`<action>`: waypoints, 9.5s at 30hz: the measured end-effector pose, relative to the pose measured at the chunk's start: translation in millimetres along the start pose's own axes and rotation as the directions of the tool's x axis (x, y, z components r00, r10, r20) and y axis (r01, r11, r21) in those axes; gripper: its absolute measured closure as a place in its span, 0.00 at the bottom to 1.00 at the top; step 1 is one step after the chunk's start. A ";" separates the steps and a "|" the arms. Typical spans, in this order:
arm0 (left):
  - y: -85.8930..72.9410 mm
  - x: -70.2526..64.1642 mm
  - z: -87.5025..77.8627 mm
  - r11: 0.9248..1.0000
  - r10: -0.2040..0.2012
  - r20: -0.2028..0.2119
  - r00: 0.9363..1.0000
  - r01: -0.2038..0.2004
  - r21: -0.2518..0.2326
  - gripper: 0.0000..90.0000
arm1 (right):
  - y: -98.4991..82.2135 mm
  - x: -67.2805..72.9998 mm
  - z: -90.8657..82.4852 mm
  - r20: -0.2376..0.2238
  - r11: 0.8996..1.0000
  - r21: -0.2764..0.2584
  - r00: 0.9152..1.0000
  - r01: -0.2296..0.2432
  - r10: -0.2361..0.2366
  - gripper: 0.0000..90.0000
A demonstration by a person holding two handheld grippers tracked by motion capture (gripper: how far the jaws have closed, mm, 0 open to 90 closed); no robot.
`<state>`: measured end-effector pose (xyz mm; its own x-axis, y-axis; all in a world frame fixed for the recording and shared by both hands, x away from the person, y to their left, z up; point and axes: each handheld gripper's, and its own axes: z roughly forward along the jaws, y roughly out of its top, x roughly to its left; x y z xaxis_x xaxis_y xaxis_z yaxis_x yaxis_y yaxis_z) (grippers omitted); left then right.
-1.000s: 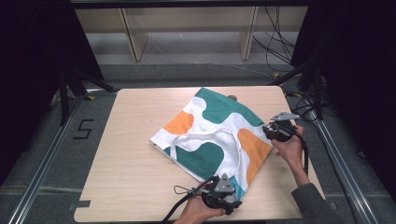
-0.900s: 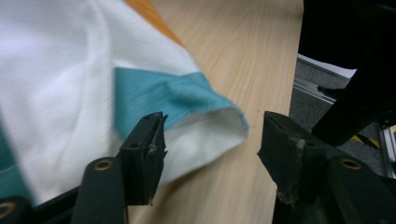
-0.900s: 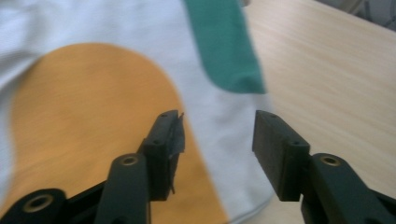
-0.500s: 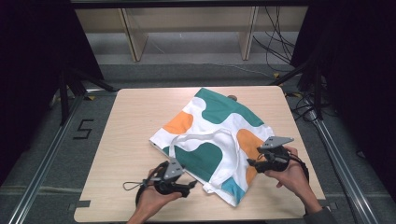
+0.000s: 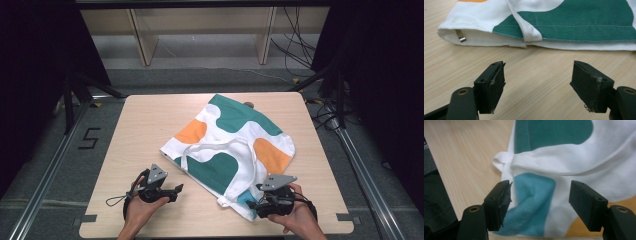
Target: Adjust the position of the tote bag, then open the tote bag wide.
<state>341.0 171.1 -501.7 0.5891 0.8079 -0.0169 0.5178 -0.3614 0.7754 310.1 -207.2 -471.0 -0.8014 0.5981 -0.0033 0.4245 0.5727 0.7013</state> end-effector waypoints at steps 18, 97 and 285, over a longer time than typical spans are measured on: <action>-3.3 18.8 -6.0 0.999 -0.012 -0.083 0.996 0.015 0.029 0.28 | -21.7 13.1 0.9 0.099 0.975 0.183 0.984 0.125 -0.145 0.75; -0.9 -28.2 9.8 0.947 0.321 -0.017 0.947 -0.321 0.024 0.53 | -52.8 -87.0 -17.8 0.316 0.994 0.103 0.949 -0.035 0.001 0.74; 26.4 32.4 12.8 0.977 0.213 -0.102 0.972 -0.210 0.038 0.57 | 7.2 -104.3 20.4 0.226 0.998 0.055 0.974 -0.002 -0.011 0.66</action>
<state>381.7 181.7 -489.8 0.6196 0.7555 0.2127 0.4059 -0.5404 0.7370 405.4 -254.0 -480.2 -0.6900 0.7031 -0.1719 0.4483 0.6016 0.6611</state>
